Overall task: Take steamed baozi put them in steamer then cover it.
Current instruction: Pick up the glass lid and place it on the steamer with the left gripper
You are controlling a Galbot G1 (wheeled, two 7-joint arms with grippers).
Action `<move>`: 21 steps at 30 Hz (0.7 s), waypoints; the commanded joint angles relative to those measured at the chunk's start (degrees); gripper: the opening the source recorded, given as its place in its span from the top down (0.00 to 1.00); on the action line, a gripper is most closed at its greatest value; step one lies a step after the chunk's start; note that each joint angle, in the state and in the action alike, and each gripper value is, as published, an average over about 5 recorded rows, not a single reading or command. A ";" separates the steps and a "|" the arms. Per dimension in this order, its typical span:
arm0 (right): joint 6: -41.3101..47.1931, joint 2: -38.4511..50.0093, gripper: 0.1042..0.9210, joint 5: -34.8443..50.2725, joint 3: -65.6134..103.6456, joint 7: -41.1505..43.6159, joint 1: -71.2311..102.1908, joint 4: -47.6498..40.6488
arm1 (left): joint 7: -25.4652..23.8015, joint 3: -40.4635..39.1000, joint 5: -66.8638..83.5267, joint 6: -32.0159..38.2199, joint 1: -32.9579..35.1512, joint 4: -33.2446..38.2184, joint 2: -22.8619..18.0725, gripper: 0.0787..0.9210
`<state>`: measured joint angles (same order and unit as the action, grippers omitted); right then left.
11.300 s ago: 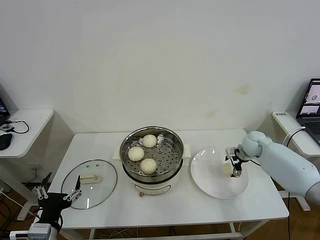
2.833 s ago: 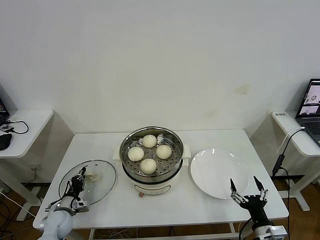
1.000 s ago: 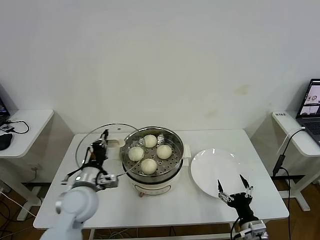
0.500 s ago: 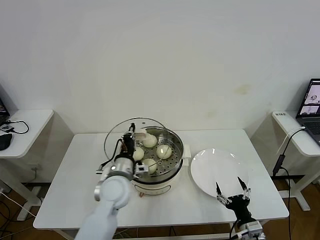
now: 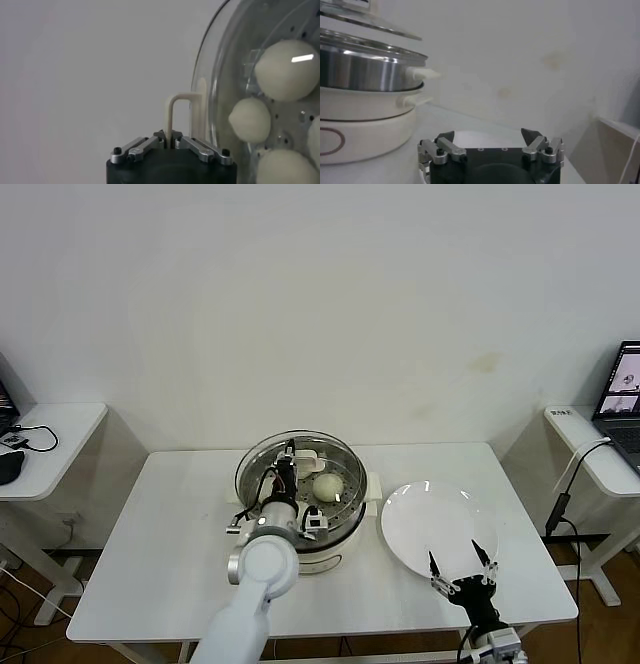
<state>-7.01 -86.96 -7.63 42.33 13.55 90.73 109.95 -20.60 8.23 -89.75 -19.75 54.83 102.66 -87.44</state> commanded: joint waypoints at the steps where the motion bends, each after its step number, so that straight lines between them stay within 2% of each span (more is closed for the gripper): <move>1: -0.06 0.10 0.12 -0.18 -0.04 0.00 -0.06 -0.23 | 0.22 0.02 -2.48 0.38 -0.13 -2.67 -2.32 0.92; 21: -0.26 0.33 0.12 -0.55 -0.04 0.10 0.20 -0.52 | 1.59 0.83 -2.71 1.36 0.86 -3.39 -3.99 0.92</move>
<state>-7.24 -86.70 -8.13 42.22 13.63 90.94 109.45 -19.35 9.20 -92.37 -18.53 55.34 99.26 -90.99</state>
